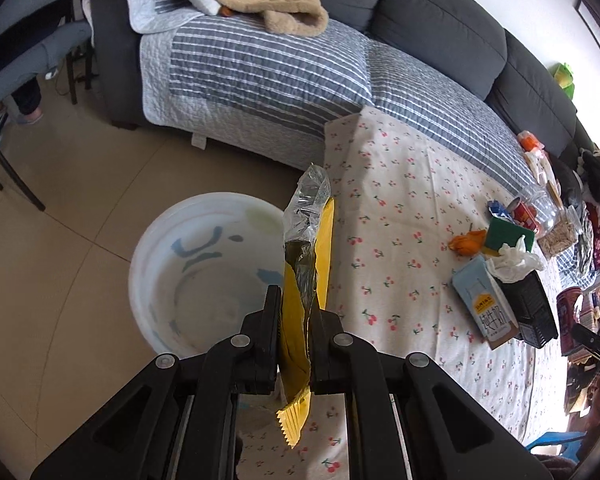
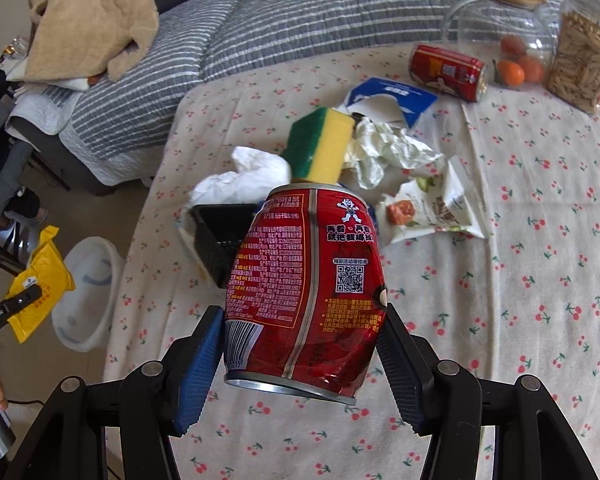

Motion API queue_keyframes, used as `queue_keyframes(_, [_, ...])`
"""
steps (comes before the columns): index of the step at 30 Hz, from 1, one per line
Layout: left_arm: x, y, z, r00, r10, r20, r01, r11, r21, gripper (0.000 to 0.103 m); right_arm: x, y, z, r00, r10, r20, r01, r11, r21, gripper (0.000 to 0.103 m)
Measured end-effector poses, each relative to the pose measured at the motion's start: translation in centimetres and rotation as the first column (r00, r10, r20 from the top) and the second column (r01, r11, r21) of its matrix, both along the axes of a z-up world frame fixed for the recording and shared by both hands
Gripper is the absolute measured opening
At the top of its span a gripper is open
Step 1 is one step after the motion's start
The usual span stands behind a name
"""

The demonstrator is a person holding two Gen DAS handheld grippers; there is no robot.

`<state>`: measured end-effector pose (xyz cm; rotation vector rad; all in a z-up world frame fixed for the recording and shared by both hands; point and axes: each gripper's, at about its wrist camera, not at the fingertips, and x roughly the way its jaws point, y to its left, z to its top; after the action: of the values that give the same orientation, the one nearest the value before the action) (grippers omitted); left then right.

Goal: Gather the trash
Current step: 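Carry the yellow wrapper in the left tool over the white bin and release it, then carry the red can in the right tool over the white bin and release it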

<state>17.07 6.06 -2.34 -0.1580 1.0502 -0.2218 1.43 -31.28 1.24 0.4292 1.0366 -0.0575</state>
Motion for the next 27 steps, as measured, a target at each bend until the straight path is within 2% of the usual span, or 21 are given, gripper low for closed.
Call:
queue_keyframes(4, [1.0, 1.2, -1.6, 1.000, 0.008, -0.019, -0.007, 1.000, 0.012, 0.013, 0.8, 2.6, 0.5, 0.999, 0.049, 0.023, -0.050, 0.999, 0.008, 0.065])
queue_keyframes(6, [1.7, 1.6, -2.5, 0.998, 0.030, -0.046, -0.027, 0.998, 0.055, 0.021, 1.2, 4.0, 0.4, 0.997, 0.076, 0.028, -0.076, 0.997, 0.010, 0.065])
queue_keyframes(7, [1.9, 1.9, -2.7, 0.997, 0.049, -0.055, -0.045, 0.996, 0.079, 0.028, 1.5, 4.7, 0.4, 0.996, 0.087, 0.028, -0.087, 0.996, 0.011, 0.065])
queue_keyframes(9, [2.1, 2.5, -2.9, 0.995, 0.084, -0.050, -0.077, 0.991, 0.114, 0.072, 2.0, 6.0, 0.2, 0.993, 0.110, 0.030, -0.111, 0.994, 0.015, 0.065])
queue_keyframes(11, [1.9, 2.9, -2.6, 0.994, 0.106, -0.025, -0.101, 0.983, 0.153, 0.087, 2.7, 7.4, 0.1, 0.990, 0.134, 0.031, -0.135, 0.991, 0.013, 0.065])
queue_keyframes(14, [1.3, 3.8, -2.2, 0.995, 0.103, 0.008, -0.103, 0.975, 0.198, 0.089, 3.8, 9.7, -0.4, 0.984, 0.176, 0.029, -0.176, 0.984, 0.015, 0.065])
queue_keyframes(19, [0.2, 5.6, -2.2, 0.995, 0.103, -0.002, -0.100, 0.969, 0.224, 0.093, 6.6, 14.6, -2.4, 0.967, 0.253, 0.007, -0.253, 0.967, 0.025, 0.065])
queue_keyframes(27, [-1.3, 8.5, -2.6, 0.993, 0.117, 0.011, -0.115, 0.945, 0.306, 0.100, 11.7, 23.2, -6.3, 0.936, 0.353, 0.000, -0.353, 0.936, 0.015, 0.065])
